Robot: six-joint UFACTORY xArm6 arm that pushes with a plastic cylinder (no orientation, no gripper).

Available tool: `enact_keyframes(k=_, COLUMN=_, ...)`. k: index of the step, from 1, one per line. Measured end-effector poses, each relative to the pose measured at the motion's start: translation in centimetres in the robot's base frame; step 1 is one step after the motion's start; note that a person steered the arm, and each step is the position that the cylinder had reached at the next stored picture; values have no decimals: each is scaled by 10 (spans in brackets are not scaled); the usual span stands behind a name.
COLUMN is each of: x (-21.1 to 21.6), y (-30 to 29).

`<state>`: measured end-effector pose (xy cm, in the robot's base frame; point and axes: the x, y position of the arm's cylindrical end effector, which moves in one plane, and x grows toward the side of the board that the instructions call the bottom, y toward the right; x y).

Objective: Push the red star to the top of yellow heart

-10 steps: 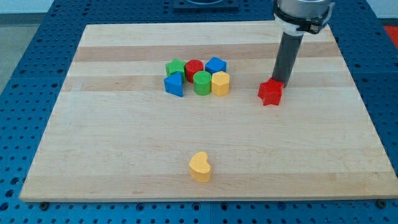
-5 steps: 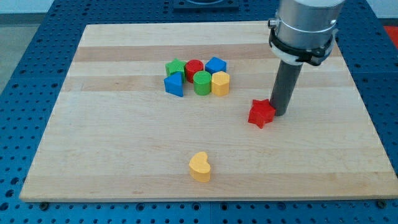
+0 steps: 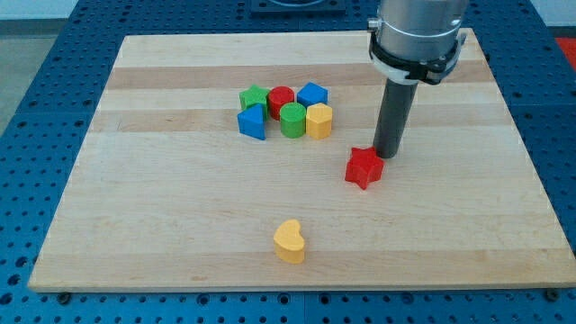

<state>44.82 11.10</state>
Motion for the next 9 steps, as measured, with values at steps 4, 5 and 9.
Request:
enact_keyframes(k=4, x=16, y=-25)
enact_keyframes(k=5, x=25, y=-17)
enact_keyframes(k=9, x=49, y=-43)
